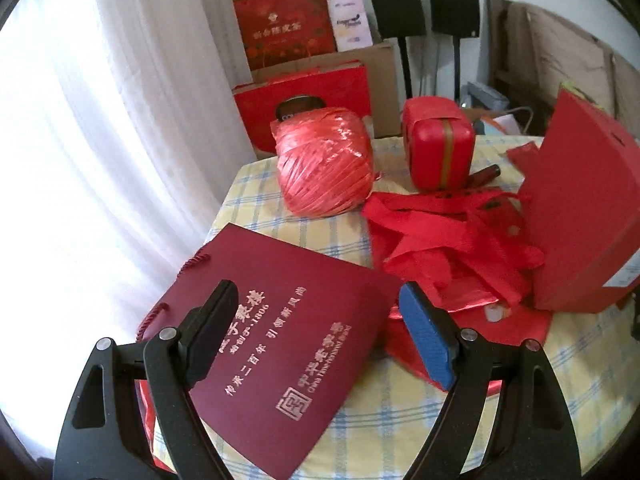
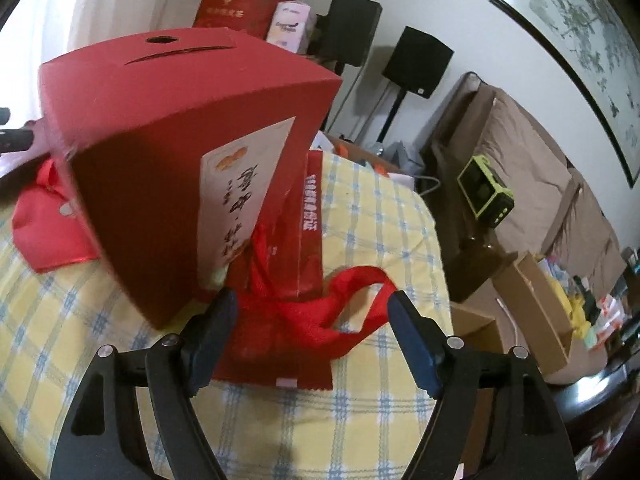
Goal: Organize objects
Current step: 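Close the right gripper on the red strap handle of the red gift bag, then lift the red gift bag by its strap with the right gripper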
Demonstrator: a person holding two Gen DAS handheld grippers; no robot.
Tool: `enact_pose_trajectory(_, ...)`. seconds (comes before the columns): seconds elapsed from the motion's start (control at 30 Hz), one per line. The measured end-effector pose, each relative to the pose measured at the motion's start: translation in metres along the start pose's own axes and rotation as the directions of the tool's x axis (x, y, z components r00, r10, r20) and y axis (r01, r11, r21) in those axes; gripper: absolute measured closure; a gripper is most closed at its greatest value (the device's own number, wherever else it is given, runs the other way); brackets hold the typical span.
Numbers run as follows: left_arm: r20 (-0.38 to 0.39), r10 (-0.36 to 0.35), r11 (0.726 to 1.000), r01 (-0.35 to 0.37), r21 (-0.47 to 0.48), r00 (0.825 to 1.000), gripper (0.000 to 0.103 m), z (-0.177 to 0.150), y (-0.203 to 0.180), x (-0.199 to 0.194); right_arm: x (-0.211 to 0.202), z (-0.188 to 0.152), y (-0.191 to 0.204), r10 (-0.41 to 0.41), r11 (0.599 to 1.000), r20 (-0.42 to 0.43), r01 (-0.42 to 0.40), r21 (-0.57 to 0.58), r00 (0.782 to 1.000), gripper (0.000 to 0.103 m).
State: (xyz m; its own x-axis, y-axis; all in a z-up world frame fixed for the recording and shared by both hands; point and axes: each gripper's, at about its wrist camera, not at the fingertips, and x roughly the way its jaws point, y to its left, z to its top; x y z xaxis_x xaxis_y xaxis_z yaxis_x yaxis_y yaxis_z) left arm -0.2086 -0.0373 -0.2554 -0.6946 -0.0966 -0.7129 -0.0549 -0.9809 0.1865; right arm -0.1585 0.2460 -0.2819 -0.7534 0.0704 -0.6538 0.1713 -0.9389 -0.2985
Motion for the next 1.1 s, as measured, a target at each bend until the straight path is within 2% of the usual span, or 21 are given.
enact_pose_trajectory(0.07,-0.007,-0.007,1.0,0.007,-0.026,1.0,0.022,0.0,0.005,0.002,0.001,-0.004,0.002,0.015,1.0,-0.014,-0.015,-0.001,1.0,0.025)
enact_pose_trajectory(0.23,-0.012,-0.028,0.999,0.027,-0.047,1.0,0.022,0.0,0.009,0.001,0.012,0.002,0.006,-0.051,0.998,-0.011,0.051,-0.02,0.999,0.026)
enact_pose_trajectory(0.3,-0.017,-0.028,0.998,0.027,-0.054,0.999,0.022,0.0,0.01,0.0,0.015,0.007,0.001,-0.101,0.995,0.002,0.101,0.004,0.995,0.026)
enact_pose_trajectory(0.47,-0.021,-0.04,0.996,0.038,-0.083,0.999,0.022,0.001,0.014,0.001,0.018,0.015,-0.019,-0.165,0.982,0.021,0.162,0.1,0.986,0.027)
enact_pose_trajectory(0.57,-0.016,-0.044,0.994,0.043,-0.104,0.999,0.022,0.001,0.019,0.001,0.008,0.015,-0.037,-0.194,0.962,0.063,0.178,0.206,0.979,0.045)
enact_pose_trajectory(0.6,-0.016,-0.051,0.992,0.049,-0.113,0.999,0.022,0.001,0.02,0.001,0.001,0.014,-0.045,-0.191,0.955,0.099,0.162,0.25,0.977,0.055)
enact_pose_trajectory(0.63,-0.016,-0.054,0.992,0.052,-0.117,0.998,0.022,0.001,0.021,0.002,-0.006,0.013,-0.052,-0.177,0.95,0.14,0.132,0.285,0.974,0.076)
enact_pose_trajectory(0.7,-0.02,-0.058,0.991,0.055,-0.12,0.998,0.022,0.0,0.022,0.003,-0.018,0.015,-0.06,-0.15,0.946,0.184,0.087,0.312,0.971,0.099)
enact_pose_trajectory(0.93,0.005,-0.074,0.99,0.074,-0.117,0.997,0.022,0.002,0.022,-0.01,-0.067,0.035,-0.077,-0.155,0.925,0.288,0.036,0.379,0.945,0.098)
enact_pose_trajectory(1.0,0.012,-0.081,0.988,0.082,-0.131,0.997,0.022,0.004,0.025,-0.016,-0.079,0.045,-0.081,-0.19,0.926,0.294,0.072,0.369,0.937,0.097)
enact_pose_trajectory(1.1,0.02,-0.087,0.983,0.089,-0.16,0.996,0.022,0.006,0.03,-0.023,-0.1,0.065,-0.08,-0.252,0.938,0.332,0.146,0.314,0.909,0.097)
